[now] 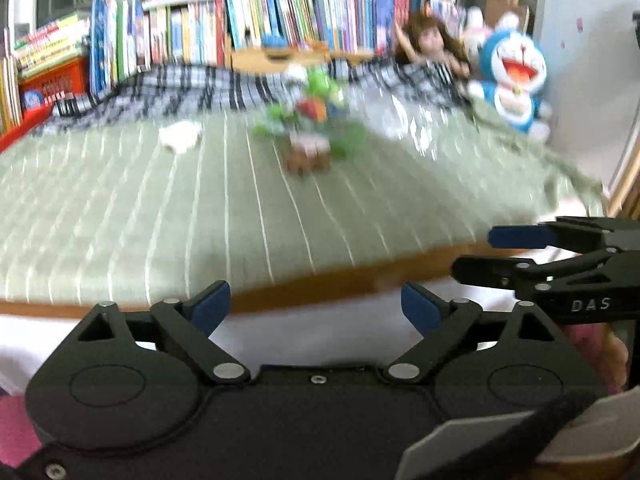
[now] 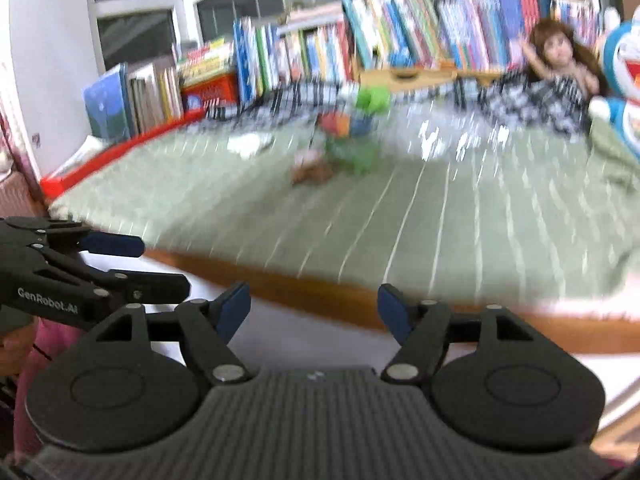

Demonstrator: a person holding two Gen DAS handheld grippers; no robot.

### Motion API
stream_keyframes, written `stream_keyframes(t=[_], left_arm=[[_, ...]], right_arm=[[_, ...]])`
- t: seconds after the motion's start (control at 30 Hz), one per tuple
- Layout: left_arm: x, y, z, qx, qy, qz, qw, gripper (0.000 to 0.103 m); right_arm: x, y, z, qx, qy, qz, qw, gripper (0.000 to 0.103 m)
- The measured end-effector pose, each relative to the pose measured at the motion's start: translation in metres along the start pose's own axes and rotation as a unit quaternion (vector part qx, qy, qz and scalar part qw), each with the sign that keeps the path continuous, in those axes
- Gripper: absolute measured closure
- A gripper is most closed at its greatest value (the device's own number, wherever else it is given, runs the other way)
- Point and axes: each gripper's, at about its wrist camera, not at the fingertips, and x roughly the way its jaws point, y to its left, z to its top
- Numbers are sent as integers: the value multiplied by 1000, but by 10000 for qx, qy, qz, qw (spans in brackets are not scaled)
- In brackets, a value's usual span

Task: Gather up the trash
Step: 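Raise both open grippers back above the bed, then grasp the pink checked packet with the left gripper while the right grasps the clear plastic bag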

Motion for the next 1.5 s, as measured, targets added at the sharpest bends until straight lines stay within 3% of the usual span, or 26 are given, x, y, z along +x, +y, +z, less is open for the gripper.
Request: stream_keyframes(t=[0.2, 0.43, 0.63, 0.8, 1.0, 1.1, 1.13, 1.17, 1.3, 1.4, 1.5], left_arm=[[14, 14, 32, -211, -453, 162, 9986, 8], [69, 16, 62, -394, -647, 264, 9968, 7], [118, 12, 79, -406, -558, 244, 9973, 7], [149, 12, 88, -548, -492, 146, 9972, 10], [172, 13, 94, -684, -380, 113, 9969, 31], [174, 15, 95, -725, -342, 98, 9967, 59], [174, 16, 96, -747, -306, 103, 9967, 68], [173, 17, 96, -787, -305, 91, 9964, 69], [161, 20, 94, -748, -452, 78, 9961, 72], [151, 23, 94, -752, -550, 92, 9956, 73], [139, 25, 94, -817, -634, 60, 9946, 73]], right_arm=[[13, -20, 30, -85, -540, -649, 9964, 18], [53, -57, 57, 107, -685, -1283, 9893, 16], [89, -86, 79, 270, -709, -1540, 9852, 12], [118, -98, 94, 240, -626, -1457, 9871, 4], [153, -98, 106, 17, -386, -1424, 9891, 0], [168, -99, 109, 15, -122, -1393, 9902, 0], [171, -99, 109, 27, -43, -1311, 9914, 6], [171, -99, 108, 57, -8, -1256, 9921, 12], [160, -94, 104, 172, 3, -1252, 9920, 58], [150, -94, 103, 276, 0, -1218, 9922, 73], [139, -91, 103, 252, -99, -1237, 9919, 75]])
